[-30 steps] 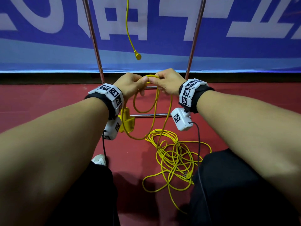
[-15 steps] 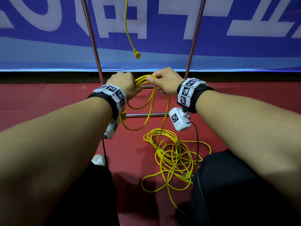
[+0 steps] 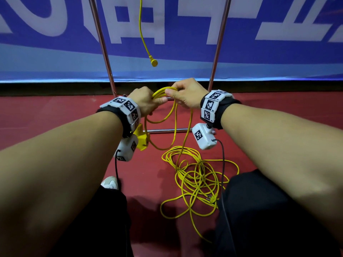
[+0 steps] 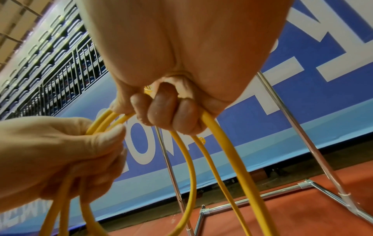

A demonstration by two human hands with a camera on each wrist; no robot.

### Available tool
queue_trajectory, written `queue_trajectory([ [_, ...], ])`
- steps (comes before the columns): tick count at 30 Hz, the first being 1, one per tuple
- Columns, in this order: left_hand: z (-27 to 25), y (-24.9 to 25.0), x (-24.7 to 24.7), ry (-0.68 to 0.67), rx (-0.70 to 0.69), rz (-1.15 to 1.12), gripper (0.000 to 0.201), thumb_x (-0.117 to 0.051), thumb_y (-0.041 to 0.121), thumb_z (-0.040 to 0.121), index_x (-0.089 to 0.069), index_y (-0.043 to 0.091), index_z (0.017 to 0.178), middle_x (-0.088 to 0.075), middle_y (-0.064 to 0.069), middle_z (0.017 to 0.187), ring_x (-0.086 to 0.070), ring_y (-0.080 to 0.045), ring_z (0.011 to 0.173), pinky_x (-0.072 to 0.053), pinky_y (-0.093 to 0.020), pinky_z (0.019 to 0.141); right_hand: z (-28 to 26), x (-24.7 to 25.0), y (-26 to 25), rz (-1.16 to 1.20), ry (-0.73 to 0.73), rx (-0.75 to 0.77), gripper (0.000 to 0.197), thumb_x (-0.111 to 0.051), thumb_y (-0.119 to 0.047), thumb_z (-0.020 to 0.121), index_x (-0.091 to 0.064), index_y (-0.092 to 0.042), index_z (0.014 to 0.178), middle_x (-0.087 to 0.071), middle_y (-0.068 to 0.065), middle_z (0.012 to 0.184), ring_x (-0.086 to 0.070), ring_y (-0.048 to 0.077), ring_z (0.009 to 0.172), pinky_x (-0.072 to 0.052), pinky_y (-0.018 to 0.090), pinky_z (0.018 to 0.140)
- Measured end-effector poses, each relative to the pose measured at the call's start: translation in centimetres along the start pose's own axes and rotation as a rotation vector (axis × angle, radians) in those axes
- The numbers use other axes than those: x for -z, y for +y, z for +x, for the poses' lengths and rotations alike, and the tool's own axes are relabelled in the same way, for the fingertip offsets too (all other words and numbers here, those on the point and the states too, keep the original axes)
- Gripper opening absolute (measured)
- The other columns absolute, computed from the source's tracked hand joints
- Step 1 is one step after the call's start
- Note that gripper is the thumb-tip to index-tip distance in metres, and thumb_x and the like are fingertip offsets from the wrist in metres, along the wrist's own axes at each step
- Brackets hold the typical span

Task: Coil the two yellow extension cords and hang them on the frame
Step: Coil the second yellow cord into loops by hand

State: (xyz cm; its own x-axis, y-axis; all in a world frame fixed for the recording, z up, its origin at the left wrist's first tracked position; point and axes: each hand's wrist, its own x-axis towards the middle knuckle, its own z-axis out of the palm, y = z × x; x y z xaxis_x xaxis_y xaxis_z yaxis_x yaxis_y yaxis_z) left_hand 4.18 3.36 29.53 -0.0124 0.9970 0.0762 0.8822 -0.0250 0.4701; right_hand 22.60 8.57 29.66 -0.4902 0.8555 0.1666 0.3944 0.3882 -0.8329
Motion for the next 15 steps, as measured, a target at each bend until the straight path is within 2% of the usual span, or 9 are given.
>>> queue_trajectory([
  [3,-0.2,0.2,0.0,-0.011,-0.062,-0.072,0.061,-0.052,0.064,0.092,-0.06,0.01,0.064,-0.064,-0.006,0.057,-0.06,-0.022,0.052,-0.051,-0.033,0.064,-0.2,0.7,0.6,0.015,-0.036,0.019,0.021,-0.068,-0.036,0.093,-0.066,-0.02,0.079,-0.051,-0.005,0.052,-0.042,0.011,0.047,-0.033,0.023,0.049],
  [6,-0.5,0.5,0.3,0.001,-0.13,-0.086,0.065,-0.046,0.068,0.091,-0.062,0.01,0.066,-0.063,-0.002,0.054,-0.06,-0.018,0.046,-0.048,-0.027,0.056,-0.4,1.1,1.3,-0.014,-0.049,0.018,0.022,-0.066,-0.04,0.094,-0.066,-0.023,0.078,-0.051,-0.005,0.057,-0.043,0.015,0.054,-0.034,0.027,0.054],
  [8,-0.6,0.8,0.5,0.009,-0.161,-0.066,0.065,-0.043,0.069,0.092,-0.063,0.013,0.067,-0.065,0.001,0.053,-0.063,-0.013,0.047,-0.047,-0.024,0.057,-0.4,1.1,1.4,-0.036,-0.014,0.034,0.023,-0.065,-0.039,0.095,-0.065,-0.024,0.078,-0.048,-0.008,0.057,-0.041,0.01,0.052,-0.034,0.025,0.054],
  [12,-0.6,1.3,0.7,0.09,-0.158,0.093,0.066,-0.04,0.074,0.091,-0.064,0.017,0.066,-0.068,0.002,0.058,-0.065,-0.016,0.062,-0.051,-0.034,0.067,-0.1,1.1,1.4,-0.129,0.038,0.098,0.02,-0.064,-0.036,0.096,-0.064,-0.024,0.079,-0.05,-0.008,0.062,-0.038,0.003,0.052,-0.033,0.023,0.056],
  [15,-0.4,1.8,0.7,0.18,-0.091,0.092,0.065,-0.045,0.072,0.09,-0.055,0.014,0.063,-0.055,-0.005,0.059,-0.055,-0.03,0.063,-0.045,-0.038,0.061,0.0,1.1,1.1,-0.073,0.075,0.073,0.023,-0.065,-0.036,0.095,-0.064,-0.014,0.101,-0.052,-0.007,0.062,-0.041,0.003,0.05,-0.035,0.019,0.054],
])
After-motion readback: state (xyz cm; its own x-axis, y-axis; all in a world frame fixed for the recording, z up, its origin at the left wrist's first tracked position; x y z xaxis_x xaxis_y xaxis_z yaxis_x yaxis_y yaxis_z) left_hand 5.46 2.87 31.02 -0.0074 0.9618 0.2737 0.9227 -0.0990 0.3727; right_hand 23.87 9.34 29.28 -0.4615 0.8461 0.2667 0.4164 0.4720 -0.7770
